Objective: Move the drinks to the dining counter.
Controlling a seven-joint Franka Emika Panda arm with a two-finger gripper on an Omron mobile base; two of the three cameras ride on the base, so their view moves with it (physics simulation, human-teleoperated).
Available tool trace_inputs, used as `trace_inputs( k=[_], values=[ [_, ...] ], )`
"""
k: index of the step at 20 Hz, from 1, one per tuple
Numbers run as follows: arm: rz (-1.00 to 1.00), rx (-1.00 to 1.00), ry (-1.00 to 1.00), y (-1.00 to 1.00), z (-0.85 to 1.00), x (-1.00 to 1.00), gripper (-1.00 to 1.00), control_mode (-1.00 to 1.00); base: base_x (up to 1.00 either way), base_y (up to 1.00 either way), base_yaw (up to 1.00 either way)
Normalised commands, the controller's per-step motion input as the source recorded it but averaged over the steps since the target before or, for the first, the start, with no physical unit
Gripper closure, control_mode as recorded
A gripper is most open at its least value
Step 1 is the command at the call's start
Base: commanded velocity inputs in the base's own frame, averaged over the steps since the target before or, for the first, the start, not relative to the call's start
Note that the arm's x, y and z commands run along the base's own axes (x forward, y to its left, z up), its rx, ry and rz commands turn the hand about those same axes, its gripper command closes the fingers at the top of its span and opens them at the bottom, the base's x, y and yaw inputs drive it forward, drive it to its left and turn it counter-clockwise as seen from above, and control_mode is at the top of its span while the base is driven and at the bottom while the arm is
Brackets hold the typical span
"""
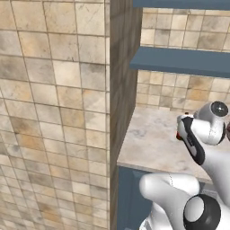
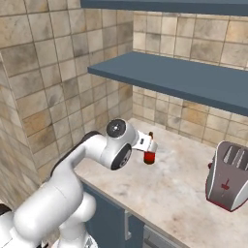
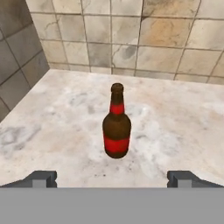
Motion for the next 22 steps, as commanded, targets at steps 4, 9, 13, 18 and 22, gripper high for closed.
trace_inputs(
  k=[4, 9, 13, 18, 22],
  values=[
    [0.01, 0.0, 0.09, -0.01, -0.1, 0.31, -1.0, -1.0, 0.0, 0.0, 0.0],
    [0.02, 0.02, 0.03, -0.04, -0.03, 0.33, -1.0, -1.0, 0.0, 0.0, 0.0],
    [0.03, 0.01, 0.0, -0.1, -0.13, 0.22, -1.0, -1.0, 0.0, 0.0, 0.0],
    [0.04, 0.01, 0.0, -0.1, -0.16, 0.12, -1.0, -1.0, 0.0, 0.0, 0.0],
    [0.03, 0.02, 0.0, -0.08, -0.14, 0.16, -1.0, -1.0, 0.0, 0.0, 0.0]
  ],
)
